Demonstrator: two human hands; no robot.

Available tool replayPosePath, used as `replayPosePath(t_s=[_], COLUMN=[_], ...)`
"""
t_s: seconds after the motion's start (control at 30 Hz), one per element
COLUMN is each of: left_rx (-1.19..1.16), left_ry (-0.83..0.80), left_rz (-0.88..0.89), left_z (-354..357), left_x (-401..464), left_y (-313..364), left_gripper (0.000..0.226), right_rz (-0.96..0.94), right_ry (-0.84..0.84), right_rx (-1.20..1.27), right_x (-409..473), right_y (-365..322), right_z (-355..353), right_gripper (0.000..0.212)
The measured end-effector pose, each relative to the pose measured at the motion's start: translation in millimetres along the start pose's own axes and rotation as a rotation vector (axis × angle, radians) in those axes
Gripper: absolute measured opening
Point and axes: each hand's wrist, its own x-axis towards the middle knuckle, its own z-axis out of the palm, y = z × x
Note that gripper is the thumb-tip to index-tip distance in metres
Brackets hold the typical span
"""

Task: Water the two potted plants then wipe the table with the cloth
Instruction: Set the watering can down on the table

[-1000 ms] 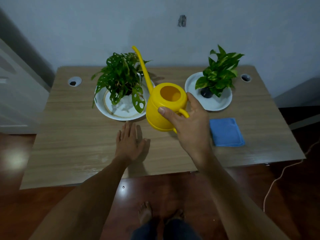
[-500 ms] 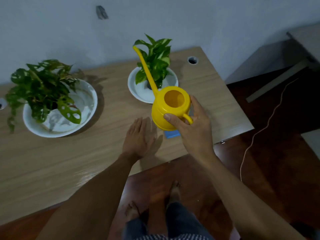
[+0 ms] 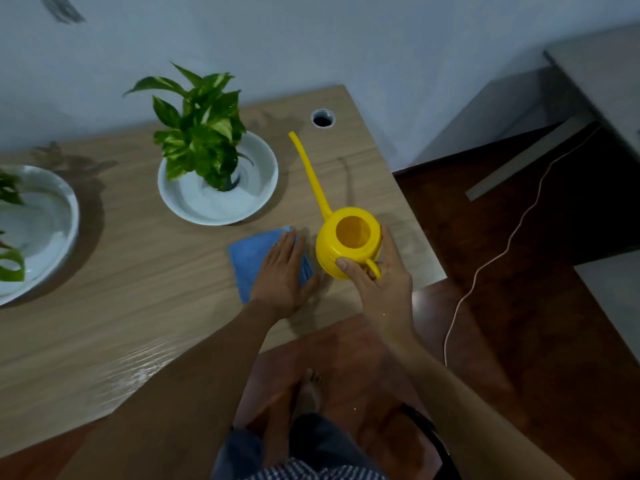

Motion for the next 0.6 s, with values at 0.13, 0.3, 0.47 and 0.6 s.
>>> replayPosePath(t_s=[0.13,0.3,0.47,0.6], left_rx=[-0.012,0.066,0.109,0.115], left_ry=[0.011,-0.067,-0.108,-0.117], left_rz=[0.004,-0.016,-0.037,-0.041], left_z=[13,26,31,28], left_x=[13,29,34,32], left_y=[9,12,15,16], left_gripper=[0.094,0.096,0.094,0.092], right_rz=[0.071,0.179,0.212,0.215], right_ry=[0.032,0.050,0.078,0.062], right_rx=[-0.001,-0.006,-0.005,0.004], right_x=[18,33,42,42], right_y=[32,58,75,72], right_z=[6,12,11,9], right_gripper=[0.078,0.086,0.086,0.084])
